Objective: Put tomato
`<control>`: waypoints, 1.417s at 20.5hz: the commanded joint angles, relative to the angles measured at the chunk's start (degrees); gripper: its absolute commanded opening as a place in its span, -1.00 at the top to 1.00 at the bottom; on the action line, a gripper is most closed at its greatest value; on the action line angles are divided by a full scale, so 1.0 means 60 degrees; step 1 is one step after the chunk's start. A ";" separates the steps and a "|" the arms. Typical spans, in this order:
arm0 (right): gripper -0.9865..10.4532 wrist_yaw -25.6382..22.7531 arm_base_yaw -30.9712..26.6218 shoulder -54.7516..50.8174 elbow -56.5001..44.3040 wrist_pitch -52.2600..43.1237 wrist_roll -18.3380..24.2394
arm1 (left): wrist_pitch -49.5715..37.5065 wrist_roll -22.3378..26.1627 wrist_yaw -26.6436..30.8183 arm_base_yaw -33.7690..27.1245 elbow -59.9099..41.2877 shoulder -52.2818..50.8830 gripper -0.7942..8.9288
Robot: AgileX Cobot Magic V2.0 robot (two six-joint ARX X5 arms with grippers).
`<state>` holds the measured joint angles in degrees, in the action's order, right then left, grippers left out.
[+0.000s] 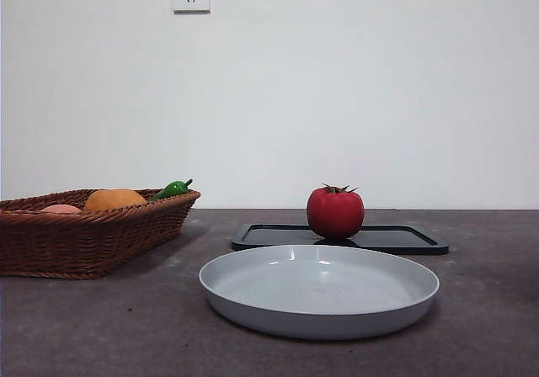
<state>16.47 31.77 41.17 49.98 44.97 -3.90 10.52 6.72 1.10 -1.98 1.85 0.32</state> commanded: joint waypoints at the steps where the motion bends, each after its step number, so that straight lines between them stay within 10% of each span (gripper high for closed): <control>1: 0.81 0.0004 0.0058 0.0047 0.0044 -0.0066 -0.0098 | 0.0062 -0.0055 0.0004 -0.0007 -0.0197 -0.0025 0.82; 17: 0.81 -0.0335 -0.0120 -0.0095 0.0040 -0.0270 0.0455 | 0.0066 -0.0055 0.0000 -0.0007 -0.0197 -0.0025 0.82; 29: 0.81 -0.1195 -0.5042 -0.4371 -0.4641 -0.6244 0.0426 | 0.0062 -0.0055 0.0000 -0.0007 -0.0197 -0.0025 0.82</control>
<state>9.96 2.04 15.86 23.46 9.32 -1.30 10.52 6.68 1.13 -1.98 1.85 0.30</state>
